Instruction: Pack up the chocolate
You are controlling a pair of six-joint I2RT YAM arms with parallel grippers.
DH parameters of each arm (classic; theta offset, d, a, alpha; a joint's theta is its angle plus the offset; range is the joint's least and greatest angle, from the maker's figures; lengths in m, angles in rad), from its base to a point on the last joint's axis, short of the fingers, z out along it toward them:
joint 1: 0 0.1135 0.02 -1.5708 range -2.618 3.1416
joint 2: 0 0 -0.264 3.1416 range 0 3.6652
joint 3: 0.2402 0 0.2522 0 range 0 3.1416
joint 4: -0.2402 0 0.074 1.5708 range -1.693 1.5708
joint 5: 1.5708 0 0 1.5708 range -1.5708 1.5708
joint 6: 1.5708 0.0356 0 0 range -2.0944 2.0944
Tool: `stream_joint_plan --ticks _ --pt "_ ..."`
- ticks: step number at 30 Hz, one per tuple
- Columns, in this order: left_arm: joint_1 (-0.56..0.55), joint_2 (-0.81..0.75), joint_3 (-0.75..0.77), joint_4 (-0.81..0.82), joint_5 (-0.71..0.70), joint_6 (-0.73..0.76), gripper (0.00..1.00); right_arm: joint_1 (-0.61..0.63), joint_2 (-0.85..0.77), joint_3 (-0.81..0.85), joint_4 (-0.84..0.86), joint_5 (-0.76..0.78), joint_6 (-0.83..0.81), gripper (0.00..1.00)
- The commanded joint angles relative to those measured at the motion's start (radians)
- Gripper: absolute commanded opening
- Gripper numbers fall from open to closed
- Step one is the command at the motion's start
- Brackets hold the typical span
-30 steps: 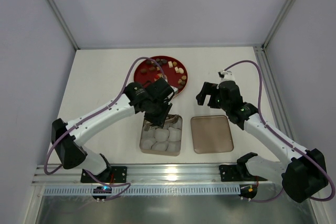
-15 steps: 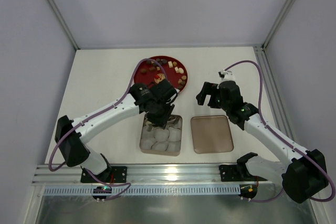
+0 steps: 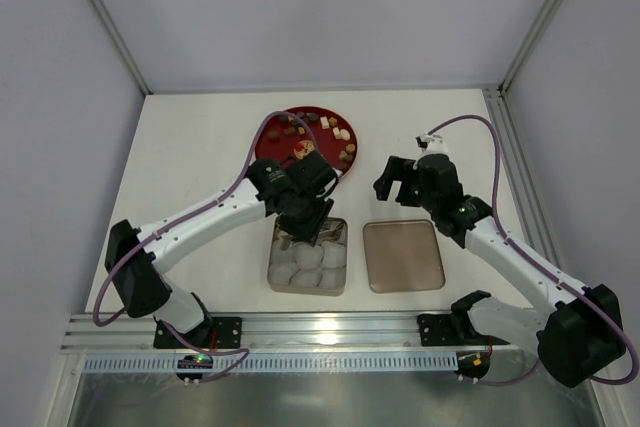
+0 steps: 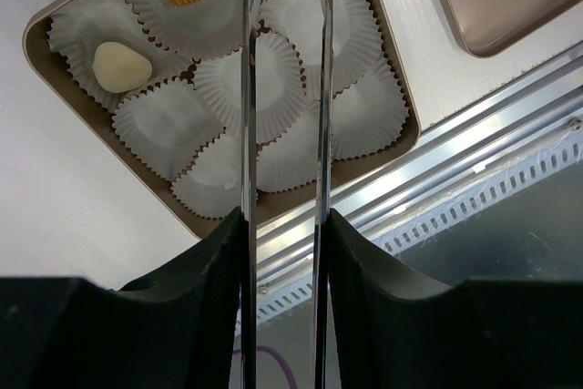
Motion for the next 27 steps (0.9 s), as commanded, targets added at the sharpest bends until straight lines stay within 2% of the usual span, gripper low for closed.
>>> stream_joint_plan --ticks 1,13,20,27 --pt "-0.006 -0.002 0.042 -0.003 -0.013 0.01 0.39 0.006 -0.019 0.006 0.014 0.021 -0.003 1.0" --pt "0.014 -0.018 0.181 -0.067 -0.049 0.038 0.39 0.006 -0.008 0.019 0.013 0.019 -0.009 1.0" --pt "0.13 -0.004 0.223 -0.076 -0.052 0.066 0.4 0.006 0.001 0.02 0.022 0.01 -0.01 1.0" --pt "0.268 0.111 0.338 -0.069 -0.067 0.115 0.4 0.006 0.013 0.025 0.034 -0.013 -0.004 1.0"
